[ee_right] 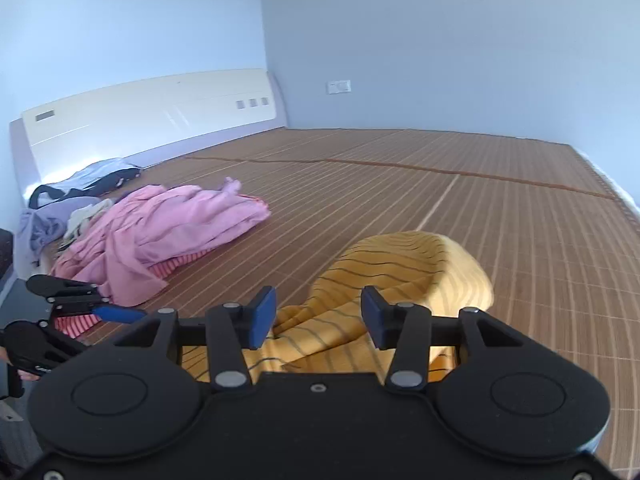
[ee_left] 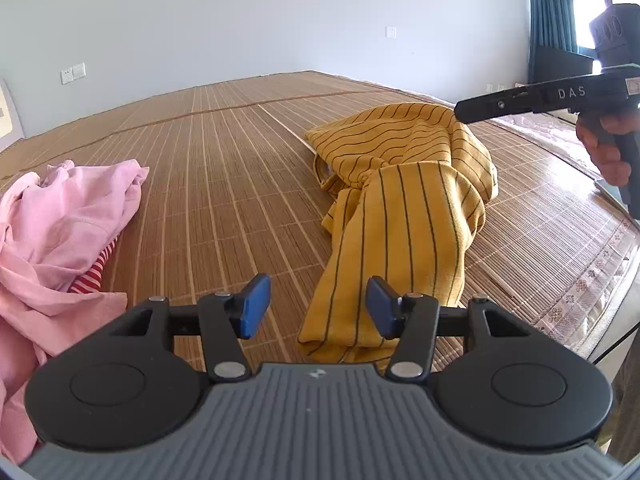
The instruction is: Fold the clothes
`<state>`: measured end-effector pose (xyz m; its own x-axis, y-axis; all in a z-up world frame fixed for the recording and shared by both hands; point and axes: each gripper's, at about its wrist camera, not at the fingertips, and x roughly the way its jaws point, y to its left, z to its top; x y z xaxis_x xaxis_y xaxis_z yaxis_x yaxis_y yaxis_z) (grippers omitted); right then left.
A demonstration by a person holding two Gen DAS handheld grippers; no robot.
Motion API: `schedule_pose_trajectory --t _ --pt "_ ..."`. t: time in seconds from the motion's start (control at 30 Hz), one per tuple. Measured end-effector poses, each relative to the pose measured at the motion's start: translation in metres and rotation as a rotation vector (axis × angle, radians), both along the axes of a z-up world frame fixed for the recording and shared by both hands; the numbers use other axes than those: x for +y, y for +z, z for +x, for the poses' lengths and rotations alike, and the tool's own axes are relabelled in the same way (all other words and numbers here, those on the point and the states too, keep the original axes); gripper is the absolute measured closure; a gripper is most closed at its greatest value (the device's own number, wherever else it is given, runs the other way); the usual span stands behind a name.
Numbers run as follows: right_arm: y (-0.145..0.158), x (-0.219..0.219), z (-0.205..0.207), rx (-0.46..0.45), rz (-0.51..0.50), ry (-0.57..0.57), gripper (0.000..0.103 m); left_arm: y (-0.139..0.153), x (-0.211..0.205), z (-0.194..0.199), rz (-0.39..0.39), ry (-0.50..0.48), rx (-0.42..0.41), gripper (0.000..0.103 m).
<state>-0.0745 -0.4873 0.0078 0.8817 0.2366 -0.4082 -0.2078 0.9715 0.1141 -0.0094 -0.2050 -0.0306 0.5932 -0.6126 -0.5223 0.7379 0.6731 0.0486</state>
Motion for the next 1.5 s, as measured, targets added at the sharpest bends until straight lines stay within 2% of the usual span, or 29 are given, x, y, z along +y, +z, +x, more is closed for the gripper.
schedule_pose_trajectory --t 0.07,0.17,0.27,0.33,0.37,0.4,0.43,0.5,0.6,0.83,1.03,1.17,1.27,1.37,1.5 --pt "-0.009 0.015 0.008 0.066 -0.051 0.047 0.051 0.0 -0.002 -0.004 0.004 -0.009 0.0 0.044" --pt "-0.021 0.026 0.014 0.113 -0.156 0.054 0.044 0.001 0.0 -0.006 0.005 -0.014 -0.005 0.043" --pt "-0.026 0.028 0.012 0.148 -0.12 0.086 0.041 0.002 0.002 -0.005 0.003 -0.003 -0.009 0.043" --pt "-0.031 0.03 0.011 0.187 -0.079 0.141 0.049 0.003 0.005 -0.005 0.002 0.006 -0.011 0.043" --pt "-0.033 0.032 0.011 0.201 -0.06 0.169 0.069 0.003 0.007 -0.006 -0.001 0.01 -0.012 0.043" --pt "-0.034 0.035 0.012 0.205 -0.045 0.186 0.082 0.004 0.009 -0.007 -0.004 0.012 -0.013 0.043" --pt "-0.035 0.037 0.014 0.203 -0.04 0.194 0.087 0.005 0.012 -0.007 -0.009 0.015 -0.012 0.043" --pt "-0.028 0.043 0.02 0.169 -0.033 0.181 0.093 0.007 0.018 -0.008 -0.019 0.02 -0.009 0.043" --pt "-0.009 0.053 0.027 0.1 0.001 0.167 0.094 0.012 0.026 -0.012 -0.041 0.014 -0.01 0.043" --pt "0.065 0.069 0.045 -0.097 0.185 0.203 0.095 0.023 0.039 -0.024 -0.066 0.016 -0.055 0.037" --pt "0.134 0.064 0.025 -0.304 0.276 0.217 0.095 0.034 0.05 -0.026 -0.098 0.054 -0.078 0.037" --pt "0.159 0.037 0.0 -0.395 0.252 0.104 0.095 0.038 0.05 -0.031 -0.109 0.054 -0.085 0.037" --pt "0.153 0.004 -0.015 -0.39 0.177 -0.076 0.095 0.036 0.044 -0.034 -0.094 0.043 -0.073 0.036" --pt "0.126 -0.034 -0.024 -0.337 0.11 -0.285 0.095 0.034 0.03 -0.039 -0.073 0.015 -0.068 0.036" --pt "0.069 -0.083 -0.025 -0.2 0.046 -0.507 0.095 0.035 0.009 -0.046 -0.044 -0.024 -0.082 0.036"
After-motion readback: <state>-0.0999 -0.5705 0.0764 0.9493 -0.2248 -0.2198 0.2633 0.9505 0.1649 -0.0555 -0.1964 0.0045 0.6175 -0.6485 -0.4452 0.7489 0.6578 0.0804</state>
